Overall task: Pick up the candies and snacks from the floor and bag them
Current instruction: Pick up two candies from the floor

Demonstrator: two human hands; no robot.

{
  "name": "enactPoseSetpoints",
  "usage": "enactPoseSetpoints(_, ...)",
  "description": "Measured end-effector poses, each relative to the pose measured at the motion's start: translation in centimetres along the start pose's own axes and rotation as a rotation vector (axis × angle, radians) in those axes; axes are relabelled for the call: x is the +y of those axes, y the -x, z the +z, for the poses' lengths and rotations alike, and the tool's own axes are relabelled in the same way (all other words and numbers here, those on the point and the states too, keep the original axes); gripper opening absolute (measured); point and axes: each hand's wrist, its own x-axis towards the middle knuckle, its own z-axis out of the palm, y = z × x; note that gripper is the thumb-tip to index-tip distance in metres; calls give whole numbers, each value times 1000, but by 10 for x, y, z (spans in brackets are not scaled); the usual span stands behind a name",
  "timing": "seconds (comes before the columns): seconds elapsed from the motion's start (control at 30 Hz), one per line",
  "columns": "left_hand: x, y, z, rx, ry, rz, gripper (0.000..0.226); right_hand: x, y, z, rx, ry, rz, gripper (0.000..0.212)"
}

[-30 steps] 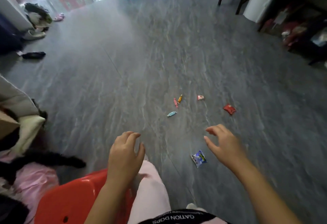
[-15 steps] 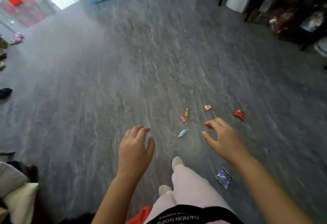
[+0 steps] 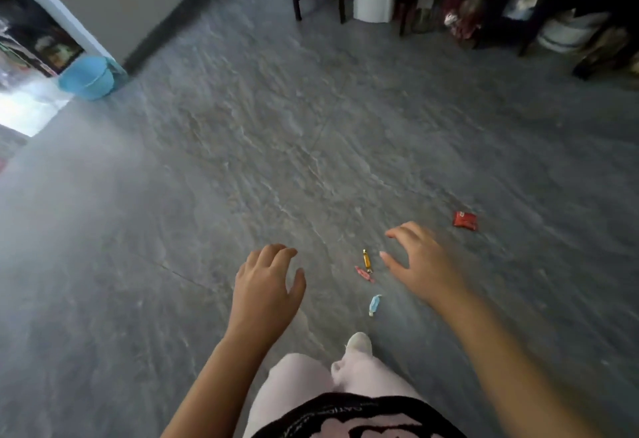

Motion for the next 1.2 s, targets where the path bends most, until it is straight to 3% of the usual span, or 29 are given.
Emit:
enactPoseSetpoints(0.17,-9,-60,23,-132,10,150,31,20,-1,7,105,33,177,41)
enactPoseSetpoints(0.3,-7,-116,64,-261,10,386,32,45,3,25,171,112,426,30)
enactPoseSetpoints(0.57,-10,-198,202,-439,-10,782,40,94,-16,132,351,108,716,37)
enactPoseSetpoints(0.73,-49,-199,296,-501,-44,829,39,137,-20,230,333,115,789,37)
enactPoseSetpoints(0.93,-108,-178,423,-581,-25,813,39,199,-2,379,148,97,826,32)
enactPoseSetpoints(1.2,-162,-185,568,-591,-76,877,40,299,-15,527,291,-174,995,32)
